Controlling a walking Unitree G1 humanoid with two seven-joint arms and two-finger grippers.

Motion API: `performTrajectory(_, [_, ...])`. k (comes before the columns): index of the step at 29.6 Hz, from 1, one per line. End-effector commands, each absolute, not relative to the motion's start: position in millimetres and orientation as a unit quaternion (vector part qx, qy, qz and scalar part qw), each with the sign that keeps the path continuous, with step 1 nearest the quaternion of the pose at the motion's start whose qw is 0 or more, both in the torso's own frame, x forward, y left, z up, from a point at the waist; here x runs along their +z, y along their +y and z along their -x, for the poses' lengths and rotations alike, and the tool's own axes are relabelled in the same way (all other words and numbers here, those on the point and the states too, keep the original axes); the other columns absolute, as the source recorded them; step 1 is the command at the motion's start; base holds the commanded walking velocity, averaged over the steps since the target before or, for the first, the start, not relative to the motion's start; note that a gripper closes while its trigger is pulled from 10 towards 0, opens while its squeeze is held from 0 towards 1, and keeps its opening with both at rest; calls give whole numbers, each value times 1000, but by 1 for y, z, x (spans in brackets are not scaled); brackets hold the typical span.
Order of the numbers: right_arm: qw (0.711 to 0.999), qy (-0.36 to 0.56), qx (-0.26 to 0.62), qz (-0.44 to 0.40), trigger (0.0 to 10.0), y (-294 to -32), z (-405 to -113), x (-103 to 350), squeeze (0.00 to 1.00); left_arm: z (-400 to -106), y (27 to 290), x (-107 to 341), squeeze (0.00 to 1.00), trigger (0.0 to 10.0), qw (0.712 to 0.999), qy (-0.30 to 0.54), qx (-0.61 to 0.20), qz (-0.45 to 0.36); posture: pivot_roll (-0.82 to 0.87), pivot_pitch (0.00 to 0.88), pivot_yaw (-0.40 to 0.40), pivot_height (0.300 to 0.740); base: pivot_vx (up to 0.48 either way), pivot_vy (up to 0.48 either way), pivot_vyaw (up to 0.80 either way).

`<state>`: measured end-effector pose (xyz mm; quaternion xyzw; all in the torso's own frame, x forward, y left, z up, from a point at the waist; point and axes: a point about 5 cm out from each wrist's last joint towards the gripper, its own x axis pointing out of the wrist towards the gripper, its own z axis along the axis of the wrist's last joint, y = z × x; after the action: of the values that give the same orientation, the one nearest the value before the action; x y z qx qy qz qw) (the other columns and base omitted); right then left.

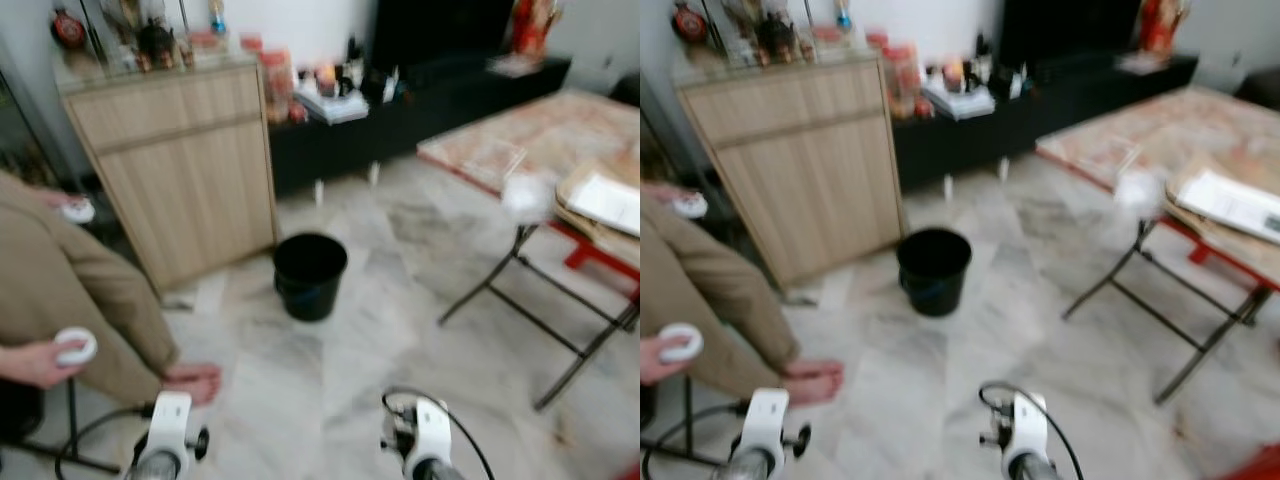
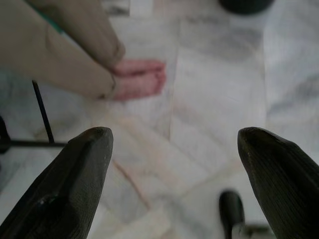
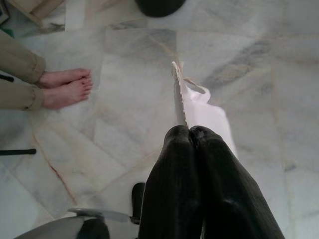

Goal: Picking trash to rubbish bin

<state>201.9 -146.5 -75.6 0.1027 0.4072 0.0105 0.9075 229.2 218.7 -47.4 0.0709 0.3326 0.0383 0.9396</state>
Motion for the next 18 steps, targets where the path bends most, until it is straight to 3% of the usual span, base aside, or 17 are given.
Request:
performTrajectory(1, [908,408,4,-92,10000,-154,-200,-76,0,-226,214,-51,0,10000,937,341,32,-72,-4,7,0,740,398,0,794])
performTrajectory(12, [908,408,6,-96,10000,-152,-201,-76,0,-226,214,-51,0,10000,937,341,34,-71,-1,9,-1,740,396,0,748])
performTrajectory(18, [906,411,1,-104,10000,-152,-200,-77,0,-226,214,-51,0,10000,937,341,33,-71,-1,9,-1,740,397,0,0])
